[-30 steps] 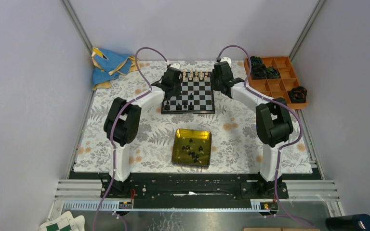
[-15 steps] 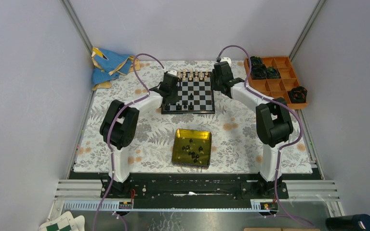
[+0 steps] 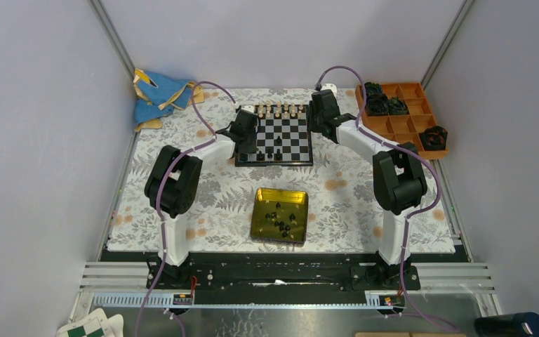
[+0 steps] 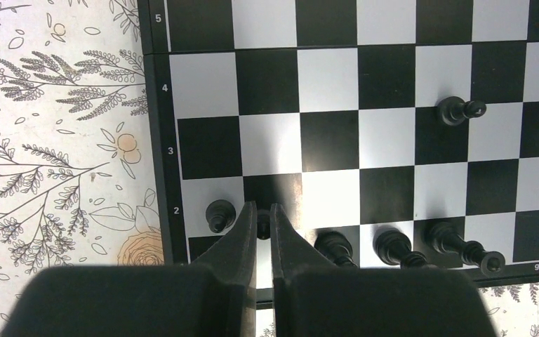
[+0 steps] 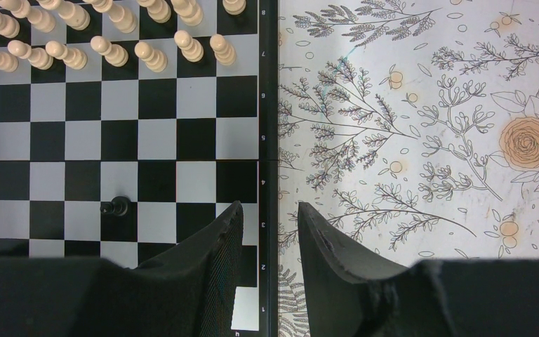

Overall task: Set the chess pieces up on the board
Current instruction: Place the chess piece on the chessboard.

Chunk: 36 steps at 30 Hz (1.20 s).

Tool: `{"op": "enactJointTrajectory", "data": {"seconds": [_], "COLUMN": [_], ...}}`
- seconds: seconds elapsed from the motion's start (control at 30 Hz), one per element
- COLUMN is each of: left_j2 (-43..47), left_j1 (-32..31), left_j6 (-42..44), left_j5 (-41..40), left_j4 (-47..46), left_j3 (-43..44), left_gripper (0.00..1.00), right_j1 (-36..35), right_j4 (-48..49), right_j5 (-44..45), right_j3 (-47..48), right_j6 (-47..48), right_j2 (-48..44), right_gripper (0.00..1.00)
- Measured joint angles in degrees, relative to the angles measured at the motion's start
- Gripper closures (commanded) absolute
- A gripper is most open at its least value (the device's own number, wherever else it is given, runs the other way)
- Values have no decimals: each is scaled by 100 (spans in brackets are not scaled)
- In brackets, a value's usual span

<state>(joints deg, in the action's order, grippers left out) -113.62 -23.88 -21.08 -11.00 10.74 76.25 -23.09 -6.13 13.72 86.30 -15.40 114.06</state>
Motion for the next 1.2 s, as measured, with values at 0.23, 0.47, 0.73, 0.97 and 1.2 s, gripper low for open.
{"op": "enactJointTrajectory", "data": {"seconds": [0.23,0.47,0.73,0.97,1.2], "left_j2": [0,0,0,-15,-22], "left_j1": [33,50,63,70,70], "left_j6": [0,0,0,0,-2], "left_j5": [0,4,15,96,157], "left_j4": [-7,-7,-7,-20,-46], "left_j3": [0,0,2,57,79], "left_gripper": [100,100,100,100,100], "right_j1": [0,0,0,0,0], "right_j4": [0,-2,-2,-2,-2], "right_j5": [-2,-31,-31,-33,-33], "right_j3": [0,0,0,0,0], "right_j6": [0,0,-2,-2,-2], "right_j2": [0,0,0,0,0], "right_gripper": [59,59,59,59,59]}}
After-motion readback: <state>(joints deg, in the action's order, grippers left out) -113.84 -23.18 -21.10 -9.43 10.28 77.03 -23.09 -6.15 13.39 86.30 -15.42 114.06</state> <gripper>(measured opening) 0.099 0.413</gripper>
